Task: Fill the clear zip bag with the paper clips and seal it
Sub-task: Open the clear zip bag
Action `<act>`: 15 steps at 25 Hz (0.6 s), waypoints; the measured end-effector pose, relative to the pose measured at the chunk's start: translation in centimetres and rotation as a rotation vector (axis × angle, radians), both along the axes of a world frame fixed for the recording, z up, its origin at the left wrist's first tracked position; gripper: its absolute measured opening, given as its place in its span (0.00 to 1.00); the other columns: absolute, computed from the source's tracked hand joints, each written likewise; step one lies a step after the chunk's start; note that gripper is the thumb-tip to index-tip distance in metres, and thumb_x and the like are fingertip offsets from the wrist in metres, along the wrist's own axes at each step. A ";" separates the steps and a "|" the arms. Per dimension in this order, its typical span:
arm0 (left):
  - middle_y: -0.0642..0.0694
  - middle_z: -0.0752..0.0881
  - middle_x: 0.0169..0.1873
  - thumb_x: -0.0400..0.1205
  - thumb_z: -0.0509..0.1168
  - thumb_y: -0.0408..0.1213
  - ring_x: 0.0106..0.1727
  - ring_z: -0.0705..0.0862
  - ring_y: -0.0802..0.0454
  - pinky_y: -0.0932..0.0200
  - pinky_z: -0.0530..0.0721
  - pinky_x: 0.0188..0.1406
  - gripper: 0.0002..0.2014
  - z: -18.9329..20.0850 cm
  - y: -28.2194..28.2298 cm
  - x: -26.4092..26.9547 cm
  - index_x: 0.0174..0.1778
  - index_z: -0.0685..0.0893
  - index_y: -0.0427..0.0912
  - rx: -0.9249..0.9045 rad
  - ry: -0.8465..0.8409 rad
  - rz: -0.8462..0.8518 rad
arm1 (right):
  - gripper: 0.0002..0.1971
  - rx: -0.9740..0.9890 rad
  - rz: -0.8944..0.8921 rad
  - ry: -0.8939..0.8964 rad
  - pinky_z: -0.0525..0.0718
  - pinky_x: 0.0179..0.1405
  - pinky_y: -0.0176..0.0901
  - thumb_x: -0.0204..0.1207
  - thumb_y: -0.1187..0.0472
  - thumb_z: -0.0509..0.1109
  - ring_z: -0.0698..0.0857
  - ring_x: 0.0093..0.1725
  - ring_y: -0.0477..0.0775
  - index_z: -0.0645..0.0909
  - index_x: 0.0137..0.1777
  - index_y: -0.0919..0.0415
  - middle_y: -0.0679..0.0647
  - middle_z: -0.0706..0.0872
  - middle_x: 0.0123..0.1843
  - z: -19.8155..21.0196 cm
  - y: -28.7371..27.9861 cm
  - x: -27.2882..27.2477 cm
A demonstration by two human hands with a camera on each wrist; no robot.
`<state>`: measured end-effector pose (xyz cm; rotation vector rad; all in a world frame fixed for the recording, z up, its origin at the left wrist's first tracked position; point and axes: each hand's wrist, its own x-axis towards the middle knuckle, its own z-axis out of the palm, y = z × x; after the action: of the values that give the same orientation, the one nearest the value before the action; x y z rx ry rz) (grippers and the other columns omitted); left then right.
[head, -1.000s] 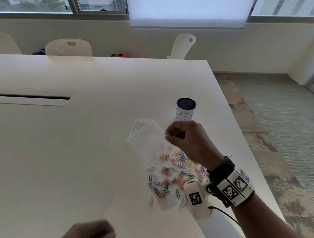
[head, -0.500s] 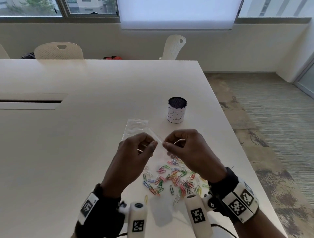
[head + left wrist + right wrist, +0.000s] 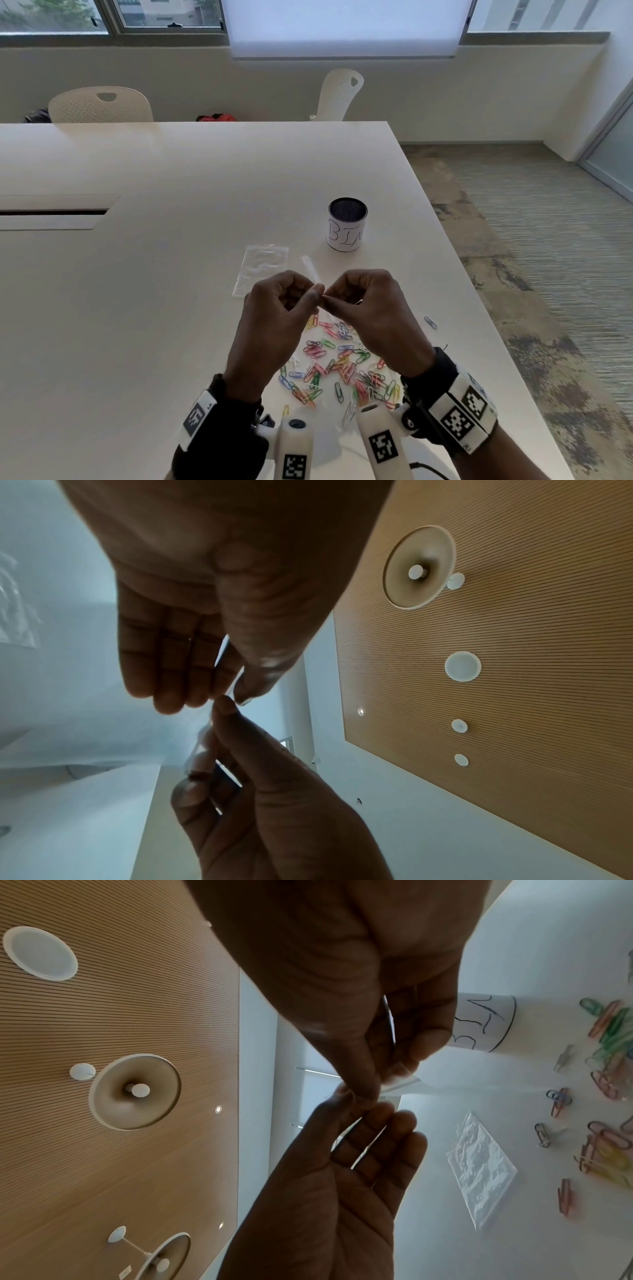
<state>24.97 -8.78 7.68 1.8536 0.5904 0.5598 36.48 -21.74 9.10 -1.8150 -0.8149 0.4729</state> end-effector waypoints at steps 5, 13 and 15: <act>0.48 0.96 0.38 0.89 0.72 0.34 0.42 0.96 0.52 0.43 0.97 0.54 0.07 -0.5 0.3 0.8 0.46 0.93 0.45 -0.065 -0.015 0.034 | 0.08 0.004 0.005 0.084 0.89 0.36 0.39 0.74 0.59 0.85 0.89 0.33 0.50 0.89 0.41 0.61 0.58 0.93 0.36 -0.5 0.6 0.7; 0.48 0.97 0.40 0.86 0.77 0.36 0.43 0.97 0.51 0.43 0.98 0.52 0.02 -0.9 0.9 2.0 0.48 0.94 0.45 -0.133 -0.027 0.044 | 0.01 0.002 -0.001 -0.021 0.92 0.39 0.35 0.80 0.63 0.79 0.93 0.36 0.44 0.90 0.48 0.59 0.50 0.93 0.36 -1.2 1.5 1.3; 0.49 0.97 0.40 0.85 0.78 0.35 0.43 0.98 0.52 0.47 0.98 0.51 0.01 -1.0 0.8 2.3 0.48 0.95 0.45 -0.131 -0.036 0.065 | 0.01 0.007 -0.016 -0.055 0.88 0.36 0.29 0.80 0.63 0.79 0.91 0.34 0.39 0.90 0.47 0.59 0.47 0.92 0.35 -1.3 1.8 1.4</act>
<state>27.23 -7.95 6.65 1.7030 0.6501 0.5822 37.91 -19.94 7.75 -1.8340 -0.8378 0.4105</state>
